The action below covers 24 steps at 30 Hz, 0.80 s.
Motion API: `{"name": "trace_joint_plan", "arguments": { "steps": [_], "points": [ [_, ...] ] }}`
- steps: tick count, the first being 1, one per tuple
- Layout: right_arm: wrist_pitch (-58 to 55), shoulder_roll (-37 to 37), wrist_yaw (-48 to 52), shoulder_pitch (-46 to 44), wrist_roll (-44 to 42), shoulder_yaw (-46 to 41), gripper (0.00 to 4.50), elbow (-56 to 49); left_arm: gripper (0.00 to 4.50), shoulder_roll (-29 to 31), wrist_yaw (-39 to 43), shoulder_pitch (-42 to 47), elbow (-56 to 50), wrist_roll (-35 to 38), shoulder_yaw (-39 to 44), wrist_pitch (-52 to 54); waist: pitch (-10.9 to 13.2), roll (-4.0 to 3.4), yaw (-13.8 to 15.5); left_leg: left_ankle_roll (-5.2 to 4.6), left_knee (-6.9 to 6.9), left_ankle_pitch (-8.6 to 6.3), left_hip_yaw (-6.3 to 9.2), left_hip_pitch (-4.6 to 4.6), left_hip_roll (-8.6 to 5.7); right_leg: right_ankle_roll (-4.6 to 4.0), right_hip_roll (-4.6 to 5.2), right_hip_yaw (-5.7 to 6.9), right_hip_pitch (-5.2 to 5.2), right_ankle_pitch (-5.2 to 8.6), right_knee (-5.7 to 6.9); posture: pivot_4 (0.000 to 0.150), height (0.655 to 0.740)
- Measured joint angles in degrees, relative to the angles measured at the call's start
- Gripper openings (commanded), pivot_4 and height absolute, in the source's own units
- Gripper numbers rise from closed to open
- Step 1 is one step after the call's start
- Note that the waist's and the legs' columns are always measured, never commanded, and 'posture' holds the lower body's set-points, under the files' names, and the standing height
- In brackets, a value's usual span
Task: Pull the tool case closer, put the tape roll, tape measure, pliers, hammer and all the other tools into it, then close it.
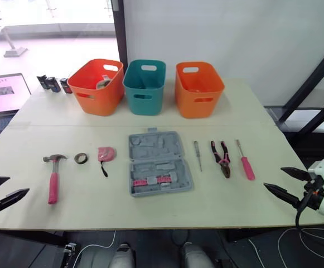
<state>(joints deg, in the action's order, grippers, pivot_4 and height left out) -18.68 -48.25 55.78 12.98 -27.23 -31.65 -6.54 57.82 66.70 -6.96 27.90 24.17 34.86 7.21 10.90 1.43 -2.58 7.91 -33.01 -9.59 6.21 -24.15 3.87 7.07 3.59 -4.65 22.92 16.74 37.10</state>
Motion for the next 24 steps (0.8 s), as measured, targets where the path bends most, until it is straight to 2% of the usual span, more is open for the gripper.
{"name": "trace_joint_plan", "arguments": {
  "steps": [18,24],
  "points": [
    [0.0,0.0,-0.4,0.0,0.0,0.0,4.5,0.0,4.43,-0.2,0.6,2.6,2.1,-1.1,-1.0,-1.2,0.0,0.0,0.0,0.0,0.0,0.0,0.0,0.0,0.0,0.0,-0.01,0.0,-0.03,0.0,0.02,0.15,0.74],
    [-3.1,2.6,-5.1,-3.5,0.1,5.4,4.5,-4.5,4.43,-6.8,-2.5,4.8,-6.5,0.2,-4.7,3.3,0.0,-0.01,0.0,-0.01,-0.06,0.01,0.01,0.03,0.0,0.01,-0.02,0.0,-0.1,-0.01,0.07,0.15,0.74]
  ]
}}
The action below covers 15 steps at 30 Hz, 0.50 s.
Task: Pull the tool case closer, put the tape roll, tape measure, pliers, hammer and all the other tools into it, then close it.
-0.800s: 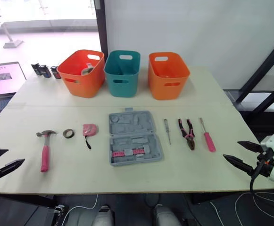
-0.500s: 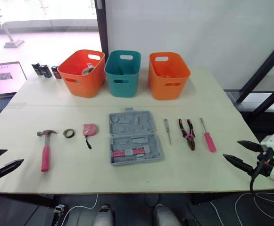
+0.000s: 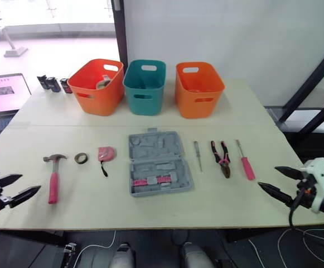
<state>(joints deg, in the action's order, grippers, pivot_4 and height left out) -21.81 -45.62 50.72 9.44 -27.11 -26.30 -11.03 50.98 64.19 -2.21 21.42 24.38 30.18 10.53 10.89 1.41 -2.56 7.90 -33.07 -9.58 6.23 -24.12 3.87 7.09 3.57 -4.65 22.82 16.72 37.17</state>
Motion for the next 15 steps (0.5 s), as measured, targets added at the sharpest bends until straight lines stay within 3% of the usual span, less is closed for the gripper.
{"name": "trace_joint_plan", "arguments": {
  "steps": [1,2,5,11,12,15],
  "points": [
    [-0.8,0.9,-1.2,-1.8,0.0,2.1,4.5,-1.2,4.43,-2.2,-1.1,1.0,-3.4,0.2,-1.8,1.2,0.0,-0.02,0.0,0.0,-0.04,0.0,0.0,0.02,0.0,0.0,0.0,0.0,-0.04,0.0,0.0,0.15,0.74],
    [-1.3,1.9,-1.9,-3.3,0.0,4.1,4.22,-2.4,4.48,-4.0,-2.1,2.0,-5.9,0.2,-3.7,2.1,0.0,-0.01,0.1,0.0,-0.06,0.0,0.01,0.03,0.0,0.01,-0.01,0.0,-0.06,-0.01,0.03,0.15,0.74],
    [-2.9,4.5,-4.7,-8.5,1.0,10.5,3.11,-4.6,3.62,-8.7,-5.8,5.6,-11.2,0.7,-8.7,5.8,0.0,0.01,0.1,-0.01,-0.06,0.01,0.08,0.01,0.0,0.08,-0.07,0.01,-0.07,0.0,0.06,0.15,0.74],
    [-5.7,9.7,-10.1,-22.3,9.8,26.4,0.01,0.2,0.4,-14.3,-9.2,14.5,-11.3,-1.7,-17.5,6.9,0.0,-0.01,-0.1,-0.02,-0.09,0.02,0.1,0.11,-0.01,0.22,-0.11,0.0,-0.11,-0.09,0.11,0.15,0.74],
    [-5.5,10.5,-10.4,-25.5,12.1,29.6,0.0,2.6,0.09,-15.3,-9.3,16.0,-9.8,-3.0,-19.6,6.3,0.0,-0.01,-0.1,-0.02,-0.09,0.02,0.11,0.12,-0.01,0.22,-0.12,0.01,-0.13,-0.09,0.11,0.15,0.74],
    [-4.8,12.5,-10.4,-32.3,16.6,35.3,0.0,9.6,0.09,-16.9,-9.3,19.2,-5.7,-6.0,-24.1,4.9,0.0,-0.01,0.0,-0.03,-0.05,0.01,0.13,0.09,-0.01,0.33,-0.13,0.02,-0.12,-0.1,0.12,0.15,0.74]
  ]
}}
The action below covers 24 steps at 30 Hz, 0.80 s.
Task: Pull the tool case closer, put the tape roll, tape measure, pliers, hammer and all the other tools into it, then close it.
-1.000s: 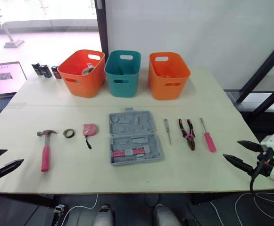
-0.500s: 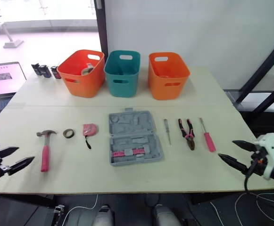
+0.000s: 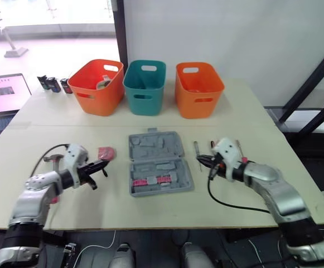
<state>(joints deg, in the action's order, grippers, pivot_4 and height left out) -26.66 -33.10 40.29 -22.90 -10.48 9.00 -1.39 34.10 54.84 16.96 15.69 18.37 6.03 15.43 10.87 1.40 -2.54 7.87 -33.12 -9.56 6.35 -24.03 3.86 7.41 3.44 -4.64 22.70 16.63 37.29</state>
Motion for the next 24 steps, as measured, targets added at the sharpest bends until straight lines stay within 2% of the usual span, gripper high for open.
{"name": "trace_joint_plan", "arguments": {
  "steps": [6,12,19,24],
  "points": [
    [5.7,5.4,1.7,-14.0,9.9,10.1,0.0,20.4,0.09,-1.8,-1.8,7.2,11.2,-7.8,-6.6,-4.3,0.0,-0.01,-0.1,0.0,0.01,0.0,0.05,0.0,-0.01,0.04,-0.02,0.03,0.0,-0.01,0.05,0.15,0.74],
    [11.5,8.1,2.4,-22.9,15.3,12.6,0.0,35.9,0.09,-4.5,-2.6,11.8,17.6,-12.7,-10.9,-8.2,0.0,-0.02,0.1,0.0,0.03,0.01,0.09,0.02,-0.01,0.07,-0.03,0.06,-0.01,-0.02,0.11,0.15,0.74],
    [16.0,10.2,3.6,-27.7,19.6,14.0,0.0,44.6,0.09,-6.9,-4.9,16.1,22.5,-17.3,-13.3,-12.0,-0.1,-0.14,0.1,0.0,0.05,0.0,0.1,0.3,-0.03,0.12,-0.02,0.07,-0.31,0.0,0.1,0.15,0.74],
    [15.7,10.2,3.0,-28.6,20.3,12.4,0.0,45.9,0.09,-7.7,-4.9,16.5,22.7,-17.8,-13.3,-12.1,-0.1,-0.16,0.3,0.0,0.05,0.0,0.12,0.3,-0.04,0.13,-0.02,0.06,-0.33,0.01,0.1,0.15,0.74]
  ]
}}
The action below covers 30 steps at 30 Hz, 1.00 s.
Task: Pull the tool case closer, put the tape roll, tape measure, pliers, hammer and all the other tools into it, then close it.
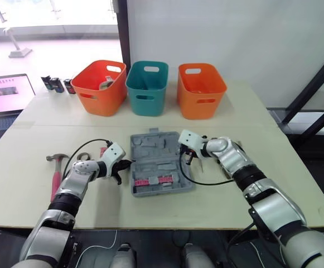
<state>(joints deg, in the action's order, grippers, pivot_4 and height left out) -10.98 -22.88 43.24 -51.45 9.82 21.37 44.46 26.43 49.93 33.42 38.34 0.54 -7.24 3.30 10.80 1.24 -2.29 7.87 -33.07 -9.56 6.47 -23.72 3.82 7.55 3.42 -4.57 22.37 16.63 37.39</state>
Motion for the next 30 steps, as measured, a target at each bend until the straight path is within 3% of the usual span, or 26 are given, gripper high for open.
{"name": "trace_joint_plan", "arguments": {
  "steps": [8,18,30],
  "points": [
    [-2.9,-3.3,1.8,3.7,1.5,-1.7,0.0,-1.6,0.09,1.0,0.1,-1.2,-1.0,0.0,0.2,-0.5,0.0,-0.04,-0.4,0.0,0.07,0.0,0.01,0.05,0.0,0.01,-0.01,-0.01,0.03,0.01,0.02,0.15,0.74],
    [-1.4,2.0,1.8,3.7,4.7,-0.4,0.0,-1.9,0.09,2.1,0.8,-3.0,-3.5,0.0,0.1,0.0,0.0,-0.12,-1.8,0.0,0.07,0.0,0.01,0.24,0.01,0.01,-0.02,-0.02,-0.12,0.02,0.09,0.15,0.74],
    [-13.2,1.0,9.4,10.7,5.5,1.4,0.0,-21.0,0.09,2.9,1.9,-6.7,-9.3,0.0,0.2,1.9,0.0,-0.13,-1.7,-0.01,0.11,-0.01,0.01,0.24,0.01,0.03,-0.02,-0.03,-0.08,0.04,0.1,0.15,0.74]
  ]
}}
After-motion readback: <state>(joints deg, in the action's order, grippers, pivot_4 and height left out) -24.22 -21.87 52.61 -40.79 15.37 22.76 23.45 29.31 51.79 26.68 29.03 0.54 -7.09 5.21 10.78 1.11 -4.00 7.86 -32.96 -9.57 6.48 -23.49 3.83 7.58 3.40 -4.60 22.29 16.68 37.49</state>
